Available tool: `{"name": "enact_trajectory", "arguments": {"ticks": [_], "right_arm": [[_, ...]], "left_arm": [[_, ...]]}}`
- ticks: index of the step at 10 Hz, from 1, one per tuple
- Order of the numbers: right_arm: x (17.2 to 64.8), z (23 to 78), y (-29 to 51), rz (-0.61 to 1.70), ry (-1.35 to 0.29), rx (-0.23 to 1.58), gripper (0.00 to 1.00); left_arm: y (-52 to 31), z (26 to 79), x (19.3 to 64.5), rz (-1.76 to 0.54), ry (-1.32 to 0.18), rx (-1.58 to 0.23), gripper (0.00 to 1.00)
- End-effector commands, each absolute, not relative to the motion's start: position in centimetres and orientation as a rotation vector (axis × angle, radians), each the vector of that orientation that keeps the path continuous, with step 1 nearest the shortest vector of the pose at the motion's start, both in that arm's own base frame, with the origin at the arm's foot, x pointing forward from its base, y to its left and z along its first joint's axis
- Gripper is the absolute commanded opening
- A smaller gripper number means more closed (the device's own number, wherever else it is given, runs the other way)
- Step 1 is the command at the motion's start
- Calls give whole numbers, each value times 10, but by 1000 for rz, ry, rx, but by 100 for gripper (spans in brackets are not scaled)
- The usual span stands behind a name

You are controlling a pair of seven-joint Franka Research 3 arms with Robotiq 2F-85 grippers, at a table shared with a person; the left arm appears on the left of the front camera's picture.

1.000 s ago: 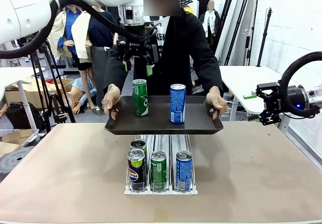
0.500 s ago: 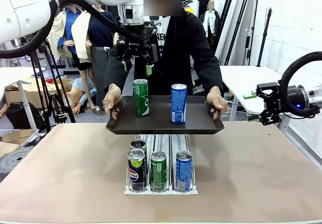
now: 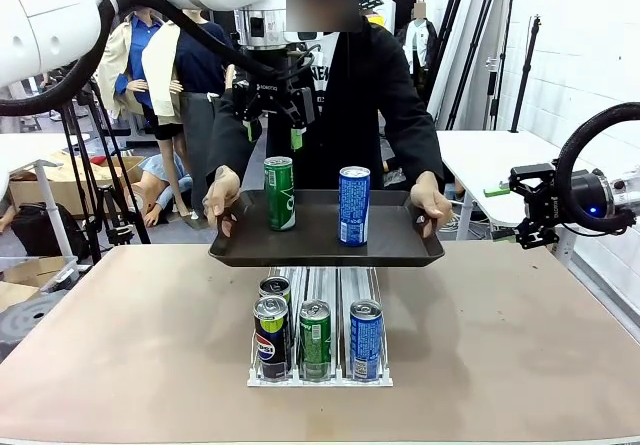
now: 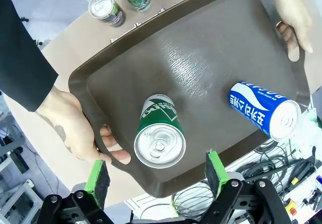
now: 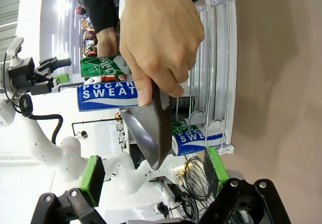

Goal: Retrieve and hand over the desired beverage to the person.
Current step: Place the picked can on the Handle tray extended by the person.

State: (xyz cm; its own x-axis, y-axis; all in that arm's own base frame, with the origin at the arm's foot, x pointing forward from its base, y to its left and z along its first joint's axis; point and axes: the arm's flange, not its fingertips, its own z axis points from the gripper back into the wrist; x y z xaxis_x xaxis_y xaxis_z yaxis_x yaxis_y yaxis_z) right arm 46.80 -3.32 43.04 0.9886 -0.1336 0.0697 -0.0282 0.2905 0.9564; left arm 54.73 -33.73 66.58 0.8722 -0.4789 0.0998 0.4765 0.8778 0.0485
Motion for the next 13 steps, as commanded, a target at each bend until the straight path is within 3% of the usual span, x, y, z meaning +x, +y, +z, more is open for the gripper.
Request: {"name": "enact_trajectory", "arguments": {"ticks": [1,5,13], "right_arm": [[467,431,-32,-73,-141,1267,100],[467,431,-32,-73,-141,1267,100],[467,431,-32,-73,-141,1267,100]], "left_arm": [[-337,669,546,-515,-118,16,100],[-326,668,545,-464,-107,0,100],[-163,664,490,-292,-183,-428,100]]}}
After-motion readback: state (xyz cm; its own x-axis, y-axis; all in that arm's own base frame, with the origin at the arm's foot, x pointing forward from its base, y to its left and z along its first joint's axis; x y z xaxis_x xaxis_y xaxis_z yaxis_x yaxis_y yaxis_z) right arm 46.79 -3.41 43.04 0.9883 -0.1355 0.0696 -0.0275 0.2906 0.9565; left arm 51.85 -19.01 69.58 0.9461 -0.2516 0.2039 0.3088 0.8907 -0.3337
